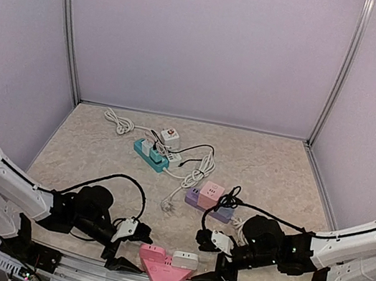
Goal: Insert the plug
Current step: Reset both arms
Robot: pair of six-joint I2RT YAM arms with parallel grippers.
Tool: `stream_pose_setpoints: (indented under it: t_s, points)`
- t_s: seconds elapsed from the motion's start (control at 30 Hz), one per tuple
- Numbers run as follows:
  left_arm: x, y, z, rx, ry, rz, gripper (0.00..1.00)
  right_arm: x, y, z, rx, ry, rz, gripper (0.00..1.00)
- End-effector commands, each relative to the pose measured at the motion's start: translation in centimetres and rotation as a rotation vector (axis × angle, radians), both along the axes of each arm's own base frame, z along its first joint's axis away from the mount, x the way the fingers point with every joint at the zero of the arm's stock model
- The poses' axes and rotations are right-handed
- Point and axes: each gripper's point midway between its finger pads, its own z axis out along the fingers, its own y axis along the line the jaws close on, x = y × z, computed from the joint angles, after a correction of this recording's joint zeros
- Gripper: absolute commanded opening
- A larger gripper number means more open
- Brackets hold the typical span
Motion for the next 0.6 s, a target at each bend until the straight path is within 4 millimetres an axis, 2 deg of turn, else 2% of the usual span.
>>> stream_pose_setpoints:
  t_s: [0.0,0.2,0.3,0.4,0.43,0.5,0.57]
  points:
    - [0.2,0.7,0.3,0.033,-0.049,0.012,0.99,1.1,-0.2,2.7,0.024,-0.036,-0.073,1.0]
    - [0.9,2.0,1.4,0.084,-0.112,0.047,0.99,2.5,0.1,6.4,0.081,0.017,-0.205,1.0]
    - [2.4,2.6,2.7,0.094,-0.117,0.117,0.99,4.1,-0.4,7.7,0.05,0.07,-0.35,1.0]
    - [6.2,3.4,5.9,0.044,-0.101,0.285,0.99,7.4,-1.7,10.6,0.024,0.06,-0.567,1.0]
    - [8.0,3.9,7.6,0.014,-0.103,0.367,0.99,9.0,-2.2,12.6,0.033,0.039,-0.644,1.0]
    - [11.6,5.6,9.7,-0.018,-0.124,0.528,0.99,12.2,-4.0,15.5,0.045,0.003,-0.793,1.0]
    - [15.6,8.6,12.0,-0.058,-0.163,0.722,0.99,15.7,-6.6,17.5,0.057,-0.007,-0.942,1.0]
